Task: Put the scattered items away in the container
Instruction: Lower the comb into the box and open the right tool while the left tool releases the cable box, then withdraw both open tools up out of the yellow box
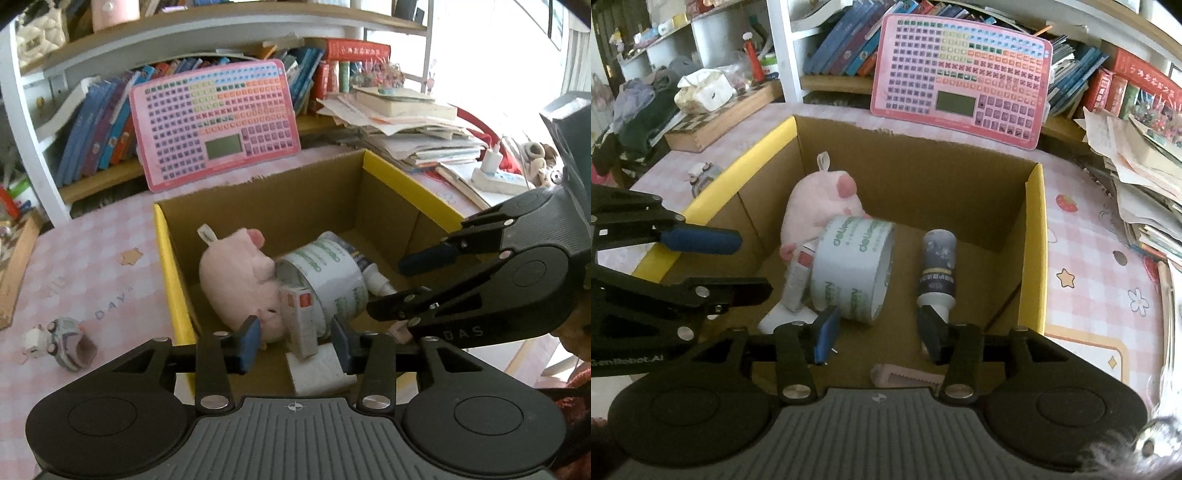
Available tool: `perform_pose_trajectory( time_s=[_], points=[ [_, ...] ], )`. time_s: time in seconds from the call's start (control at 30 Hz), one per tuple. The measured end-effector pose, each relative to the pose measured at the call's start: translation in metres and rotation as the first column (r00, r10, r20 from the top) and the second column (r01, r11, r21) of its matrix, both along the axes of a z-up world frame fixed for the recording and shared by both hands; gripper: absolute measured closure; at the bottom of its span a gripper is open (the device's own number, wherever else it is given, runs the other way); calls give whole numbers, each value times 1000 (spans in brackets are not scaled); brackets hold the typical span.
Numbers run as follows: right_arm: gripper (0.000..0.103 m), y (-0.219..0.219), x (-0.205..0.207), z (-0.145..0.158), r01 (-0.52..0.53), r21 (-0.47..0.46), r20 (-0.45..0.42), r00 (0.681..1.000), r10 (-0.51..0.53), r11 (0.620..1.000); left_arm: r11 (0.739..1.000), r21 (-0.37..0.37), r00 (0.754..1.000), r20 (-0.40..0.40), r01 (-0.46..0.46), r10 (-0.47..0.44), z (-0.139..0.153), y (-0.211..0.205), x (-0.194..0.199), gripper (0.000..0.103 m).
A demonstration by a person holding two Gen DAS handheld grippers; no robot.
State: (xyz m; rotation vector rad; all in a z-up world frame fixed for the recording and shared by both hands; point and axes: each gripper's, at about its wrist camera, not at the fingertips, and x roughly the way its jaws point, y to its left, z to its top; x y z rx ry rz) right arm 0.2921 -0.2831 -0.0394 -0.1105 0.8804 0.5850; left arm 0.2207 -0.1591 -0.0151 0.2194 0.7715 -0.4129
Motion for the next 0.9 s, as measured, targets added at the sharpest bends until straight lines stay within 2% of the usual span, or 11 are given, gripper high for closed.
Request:
perform_pose_trajectory(
  time_s=[0.07,0.13,0.2,0.3,0.47,0.57,0.9],
  points=[
    [56,-1,-3,3,12,4,14,1000,-12,1000,1000,-2,1000,22,-15,15,4,3,-4,50],
    [53,-2,-8,7,32,15,31,999,-32,999,1000,-2,999,45,-30,30,8,5,-8,36],
    [43,-3,-12,10,60,21,55,997,-61,998,999,-3,996,74,-45,45,12,8,-15,25],
    [39,-3,-20,15,99,33,84,991,-101,995,998,-12,994,95,-60,61,16,13,-23,17],
    [24,-6,-36,22,166,61,131,976,-173,984,996,-27,989,118,-86,89,20,23,-38,14],
    [20,-8,-45,26,205,79,147,966,-215,976,994,-41,984,143,-99,104,24,28,-46,10],
    [16,-1,-80,38,291,98,189,933,-305,952,993,-63,979,172,-99,108,31,55,-70,9]
  ],
)
